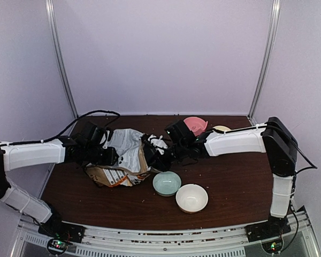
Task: Serve the pet food
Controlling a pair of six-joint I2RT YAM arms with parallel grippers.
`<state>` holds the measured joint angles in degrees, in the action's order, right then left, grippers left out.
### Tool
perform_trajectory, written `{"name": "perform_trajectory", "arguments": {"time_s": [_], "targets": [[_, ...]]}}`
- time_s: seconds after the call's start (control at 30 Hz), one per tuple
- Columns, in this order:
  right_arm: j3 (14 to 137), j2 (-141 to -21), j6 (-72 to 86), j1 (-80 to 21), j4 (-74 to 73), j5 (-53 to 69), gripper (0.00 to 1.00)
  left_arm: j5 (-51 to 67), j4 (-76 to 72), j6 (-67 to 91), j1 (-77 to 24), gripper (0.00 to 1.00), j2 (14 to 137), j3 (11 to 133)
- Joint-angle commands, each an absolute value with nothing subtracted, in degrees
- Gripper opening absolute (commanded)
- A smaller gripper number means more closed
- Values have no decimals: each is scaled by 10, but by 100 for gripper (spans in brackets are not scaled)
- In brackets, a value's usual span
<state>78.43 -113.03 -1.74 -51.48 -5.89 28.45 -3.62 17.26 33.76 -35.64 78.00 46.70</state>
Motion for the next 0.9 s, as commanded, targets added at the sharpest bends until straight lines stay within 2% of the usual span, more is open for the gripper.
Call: {"name": "perform_trajectory", "arguments": {"time_s": [0.0,0.07,0.27,0.43,0.63,0.77,0.87], "targets": [[772,-1125,-40,-520,-64,315,0,-4,173,361,-378,30,776,451],[773,-1130,-42,-520,-61,316,0,-51,218,352,-374,33,744,467],[777,-1149,-41,-520,-56,315,0,-51,267,330,-257,60,657,467],[773,-1151,-37,-520,-50,316,0,35,229,317,-145,66,714,443],[771,-1154,-39,-521,-41,323,0,104,188,320,-114,81,793,452],[785,-1165,-51,-523,-45,337,0,151,151,325,-105,81,832,445],[805,-1177,-63,-528,-62,339,0,201,106,330,-105,64,849,426]]}}
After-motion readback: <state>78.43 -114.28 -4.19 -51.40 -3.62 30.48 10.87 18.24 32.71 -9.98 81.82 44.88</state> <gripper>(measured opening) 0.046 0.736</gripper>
